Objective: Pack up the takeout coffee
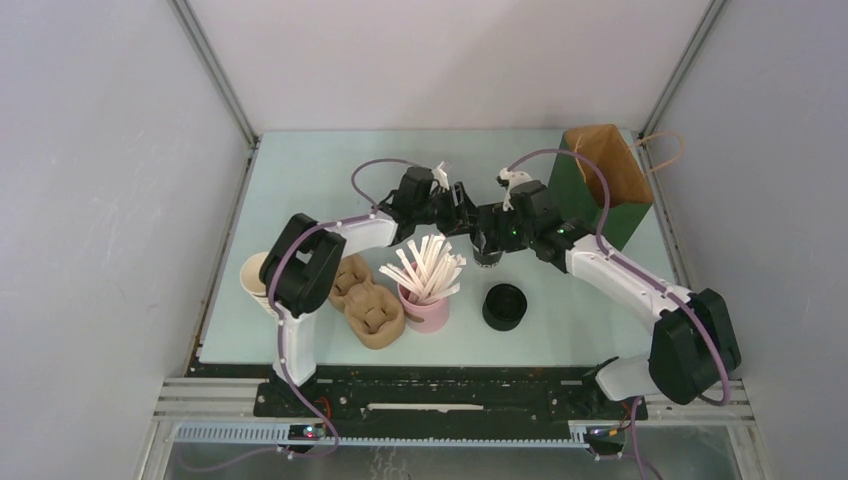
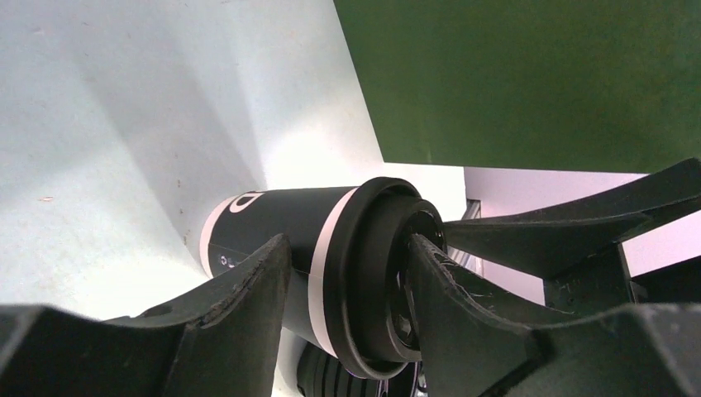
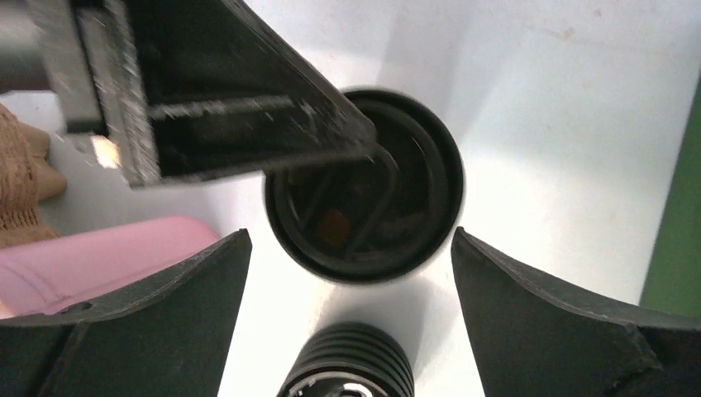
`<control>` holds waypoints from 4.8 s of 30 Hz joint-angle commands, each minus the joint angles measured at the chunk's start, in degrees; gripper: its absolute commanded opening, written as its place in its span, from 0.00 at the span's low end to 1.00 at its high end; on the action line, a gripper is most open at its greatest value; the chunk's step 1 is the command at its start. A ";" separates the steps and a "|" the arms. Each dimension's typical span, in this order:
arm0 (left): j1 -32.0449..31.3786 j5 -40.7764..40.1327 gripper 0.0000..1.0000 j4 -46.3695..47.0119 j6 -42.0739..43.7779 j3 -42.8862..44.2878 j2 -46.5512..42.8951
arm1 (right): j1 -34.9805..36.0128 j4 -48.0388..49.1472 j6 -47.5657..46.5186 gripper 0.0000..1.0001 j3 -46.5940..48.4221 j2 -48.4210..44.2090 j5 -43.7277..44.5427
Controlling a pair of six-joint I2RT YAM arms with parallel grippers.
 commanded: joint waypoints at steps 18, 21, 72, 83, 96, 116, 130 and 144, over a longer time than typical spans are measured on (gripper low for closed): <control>-0.31 -6.79 0.60 -0.27 -0.96 -3.71 -3.78 | -7.00 -4.71 12.41 0.75 -2.66 -5.90 -14.02; -0.78 -7.65 0.60 -0.25 -1.13 -3.94 -4.20 | -9.15 0.80 17.47 0.67 -6.18 -6.47 -17.49; -3.29 -7.61 0.63 -5.87 1.50 1.58 -3.82 | -14.28 2.42 12.85 0.76 -1.49 -1.69 -19.44; -3.26 -7.84 0.62 -4.65 0.53 -0.93 -5.29 | -14.50 4.49 16.07 0.67 -1.27 3.35 -18.97; -3.29 -8.25 0.60 -5.02 1.50 -3.27 -8.11 | -13.50 7.61 13.59 0.54 -1.18 4.83 -16.62; -4.86 -6.59 0.59 -2.13 -1.05 -4.54 -7.70 | -8.79 2.71 4.69 0.58 4.46 8.92 -5.08; 1.06 -4.49 0.83 -5.26 1.51 -2.11 -10.09 | -9.81 2.18 5.74 0.57 1.15 6.70 -6.89; 0.25 -1.16 0.67 -6.97 1.69 5.38 -1.88 | -9.81 5.09 5.48 0.54 1.19 10.77 -12.72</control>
